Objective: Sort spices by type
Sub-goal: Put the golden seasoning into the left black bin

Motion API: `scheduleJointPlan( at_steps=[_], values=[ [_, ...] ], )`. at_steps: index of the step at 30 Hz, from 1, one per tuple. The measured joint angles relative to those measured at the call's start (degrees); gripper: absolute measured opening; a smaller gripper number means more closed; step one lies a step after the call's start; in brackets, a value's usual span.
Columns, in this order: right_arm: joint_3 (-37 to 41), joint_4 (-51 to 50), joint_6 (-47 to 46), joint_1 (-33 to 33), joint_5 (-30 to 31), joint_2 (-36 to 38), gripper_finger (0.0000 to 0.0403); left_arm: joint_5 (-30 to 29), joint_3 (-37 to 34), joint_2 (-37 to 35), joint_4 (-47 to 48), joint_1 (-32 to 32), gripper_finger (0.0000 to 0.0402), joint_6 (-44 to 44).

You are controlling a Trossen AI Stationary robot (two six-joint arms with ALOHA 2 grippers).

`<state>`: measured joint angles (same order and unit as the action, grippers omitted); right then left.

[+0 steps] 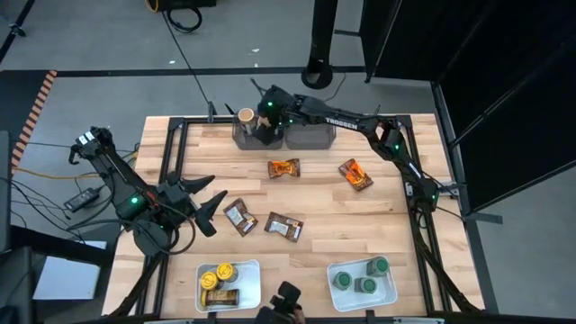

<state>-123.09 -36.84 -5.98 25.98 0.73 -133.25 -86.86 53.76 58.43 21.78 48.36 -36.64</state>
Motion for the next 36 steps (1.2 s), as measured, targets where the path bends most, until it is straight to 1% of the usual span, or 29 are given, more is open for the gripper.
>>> scheduleJointPlan(
  at_steps=[2, 7, 11, 26, 36],
  values=[
    [0.0, -0.7, 0.4, 0.5, -0.5, 0.0, 0.0282, 0.1, 0.0, 0.0, 0.0, 0.0, 0.0269, 0.0],
    [0.0, -2.4, 0.2, 1.7, -4.4, 0.0, 0.0282, 0.1, 0.0, 0.0, 0.0, 0.0, 0.0269, 0.0],
    [0.0, -3.2, 0.8, 1.9, -5.3, 0.1, 0.0282, 0.1, 0.0, 0.0, 0.0, 0.0, 0.0269, -0.1],
    [0.0, -4.5, 0.3, 1.2, -5.3, 0.2, 0.0282, 0.1, 0.0, 0.0, 0.0, 0.0, 0.0269, -0.1],
    [-0.2, -3.6, 1.1, 0.1, -5.0, -1.3, 0.0282, 0.2, 0.0, 0.0, 0.2, 0.0, 0.0269, 0.0]
  ],
)
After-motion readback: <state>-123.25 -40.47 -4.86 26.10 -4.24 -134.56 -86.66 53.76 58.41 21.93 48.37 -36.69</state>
